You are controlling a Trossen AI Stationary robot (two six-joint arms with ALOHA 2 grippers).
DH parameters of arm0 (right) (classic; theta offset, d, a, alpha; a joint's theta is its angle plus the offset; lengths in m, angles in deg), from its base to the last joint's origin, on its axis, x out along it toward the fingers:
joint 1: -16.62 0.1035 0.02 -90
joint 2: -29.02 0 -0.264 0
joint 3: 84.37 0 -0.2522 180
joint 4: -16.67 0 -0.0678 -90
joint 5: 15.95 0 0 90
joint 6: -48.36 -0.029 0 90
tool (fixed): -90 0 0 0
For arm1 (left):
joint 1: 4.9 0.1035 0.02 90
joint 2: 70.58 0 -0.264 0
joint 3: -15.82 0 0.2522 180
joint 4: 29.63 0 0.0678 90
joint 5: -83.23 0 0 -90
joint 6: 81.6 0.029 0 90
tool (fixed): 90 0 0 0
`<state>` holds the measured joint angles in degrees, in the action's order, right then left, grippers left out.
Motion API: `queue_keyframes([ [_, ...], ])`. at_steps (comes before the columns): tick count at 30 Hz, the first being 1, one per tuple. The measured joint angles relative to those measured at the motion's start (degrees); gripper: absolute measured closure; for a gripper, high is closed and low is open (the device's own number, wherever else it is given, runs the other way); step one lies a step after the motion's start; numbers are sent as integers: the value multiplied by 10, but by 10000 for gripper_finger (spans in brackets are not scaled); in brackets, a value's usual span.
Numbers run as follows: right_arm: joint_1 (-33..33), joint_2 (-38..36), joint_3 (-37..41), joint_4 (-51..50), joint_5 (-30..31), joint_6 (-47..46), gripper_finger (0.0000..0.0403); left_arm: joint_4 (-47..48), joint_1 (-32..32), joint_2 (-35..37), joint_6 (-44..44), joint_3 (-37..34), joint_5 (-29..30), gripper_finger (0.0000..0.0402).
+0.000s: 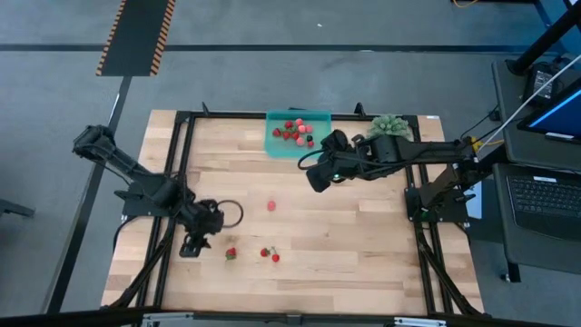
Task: Pick and placing Produce into tupperware
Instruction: Put the strawberry into the blue basket
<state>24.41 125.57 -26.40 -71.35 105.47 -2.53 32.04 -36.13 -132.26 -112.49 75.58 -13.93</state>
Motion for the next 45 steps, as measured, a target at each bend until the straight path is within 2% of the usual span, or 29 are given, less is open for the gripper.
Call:
queue_keyframes([
  [6, 0, 17, 0, -1, 0, 3, 248, -53, -60, -26, -4, -38, 61, 199],
  [10, 1, 17, 0, -1, 0, -3, 248, -82, -72, -69, -43, -52, 85, 199],
  [15, 28, 17, 3, -29, -3, 17, 248, -112, -72, -115, -48, -52, 91, 199],
  [19, 61, 6, 47, -102, -11, -39, 248, -126, -72, -125, -47, -52, 91, 199],
  [22, 85, -15, 112, -99, -23, -93, 248, -129, -72, -125, -44, -52, 92, 199],
  [25, 107, -36, 184, -24, -53, -105, 248, -129, -72, -125, -34, -52, 93, 199],
  [29, 132, -69, 279, 136, -106, -53, 248, -132, -72, -125, -31, -52, 95, 199],
  [34, 150, -100, 390, 299, -105, -16, 248, -155, -72, -136, -10, -52, 97, 199],
  [41, 152, -108, 510, 493, -106, -11, 248, -174, -74, -183, 115, -52, 98, 199],
  [45, 152, -108, 541, 574, -107, -4, 248, -176, -74, -198, 182, -52, 144, 199],
])
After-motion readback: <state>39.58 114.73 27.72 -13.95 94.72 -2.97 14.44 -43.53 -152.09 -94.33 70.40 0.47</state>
